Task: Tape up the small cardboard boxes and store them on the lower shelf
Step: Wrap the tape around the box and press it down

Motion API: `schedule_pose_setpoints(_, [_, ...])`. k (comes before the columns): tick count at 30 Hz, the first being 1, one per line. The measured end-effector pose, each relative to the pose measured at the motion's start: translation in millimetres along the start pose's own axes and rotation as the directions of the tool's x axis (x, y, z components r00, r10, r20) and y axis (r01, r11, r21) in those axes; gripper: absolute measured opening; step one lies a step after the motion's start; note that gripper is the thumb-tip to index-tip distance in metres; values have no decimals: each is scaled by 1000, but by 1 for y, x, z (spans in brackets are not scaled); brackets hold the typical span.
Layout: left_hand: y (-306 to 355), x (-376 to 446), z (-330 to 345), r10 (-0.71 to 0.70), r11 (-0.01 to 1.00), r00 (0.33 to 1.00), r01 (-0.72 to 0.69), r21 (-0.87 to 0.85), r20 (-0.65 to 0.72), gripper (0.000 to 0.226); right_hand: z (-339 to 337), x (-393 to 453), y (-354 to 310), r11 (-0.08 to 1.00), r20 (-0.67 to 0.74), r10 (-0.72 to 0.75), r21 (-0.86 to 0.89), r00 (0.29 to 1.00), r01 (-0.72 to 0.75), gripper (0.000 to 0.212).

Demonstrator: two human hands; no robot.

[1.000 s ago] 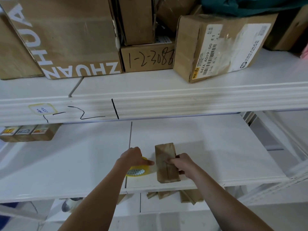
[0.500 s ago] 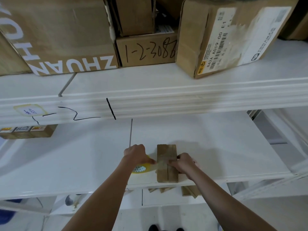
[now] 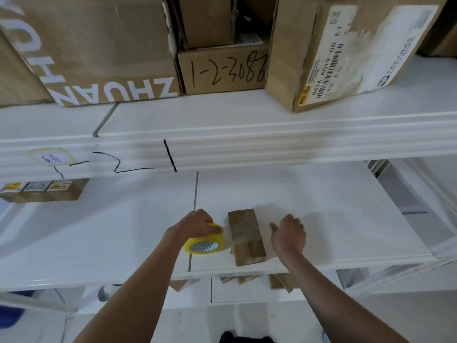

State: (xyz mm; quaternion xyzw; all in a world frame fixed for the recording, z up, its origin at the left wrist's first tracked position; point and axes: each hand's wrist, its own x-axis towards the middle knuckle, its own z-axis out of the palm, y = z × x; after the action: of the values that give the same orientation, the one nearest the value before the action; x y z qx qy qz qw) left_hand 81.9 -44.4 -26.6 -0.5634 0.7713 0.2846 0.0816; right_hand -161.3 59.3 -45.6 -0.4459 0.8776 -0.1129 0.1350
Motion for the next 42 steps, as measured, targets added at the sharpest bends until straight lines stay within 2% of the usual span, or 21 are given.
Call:
schedule_pose_setpoints(3, [1,0,5,7,1000,1000,-8,-29,-28,38,0,2,14,980,54,124,-161,991,-114,36])
schedule_pose_setpoints(7, [4,0,11,23,1000,997,-24,-20,-74,45,2,5,23,982,157,152,-136,976,-132,30])
schedule_pose_setpoints(11, [3,-1,13,-2,1000,995,0,-19,-100,56,-5,14,23,986,182,129,82,975,-146,15])
schedule_pose_setpoints(13, [1,-2,15,-17,999,994,14,-29,-111,57,-10,15,16,959,124,94,257,988,-123,16])
schedule_pose_setpoints(16, [0,-3,15,-17,999,993,13,-36,-118,50,-18,8,-9,886,40,-48,463,998,24,17])
schedule_pose_setpoints(18, [1,-3,14,-14,999,994,10,-37,-106,44,-19,-1,-28,823,92,-160,562,983,81,15])
schedule_pose_setpoints(20, [2,-4,14,-26,999,995,21,-47,-100,43,-14,-11,-43,824,161,-247,554,955,120,23])
schedule_pose_setpoints(23, [3,-5,15,-36,998,992,30,-51,-119,43,-3,-20,-53,840,262,-285,532,922,108,29])
schedule_pose_setpoints(30, [2,-7,16,-69,995,990,59,-80,-125,41,12,-29,-65,853,169,-272,497,947,157,16])
schedule_pose_setpoints(33, [1,-7,16,-92,991,989,80,-103,-117,42,18,-31,-66,848,185,-270,511,945,142,13])
schedule_pose_setpoints(39, [2,-4,17,-118,989,986,106,-107,-117,45,16,-29,-69,864,259,-392,433,883,256,31])
schedule_pose_setpoints(42, [2,-4,17,-115,989,987,103,-106,-112,46,21,-29,-70,871,282,-390,422,877,252,17])
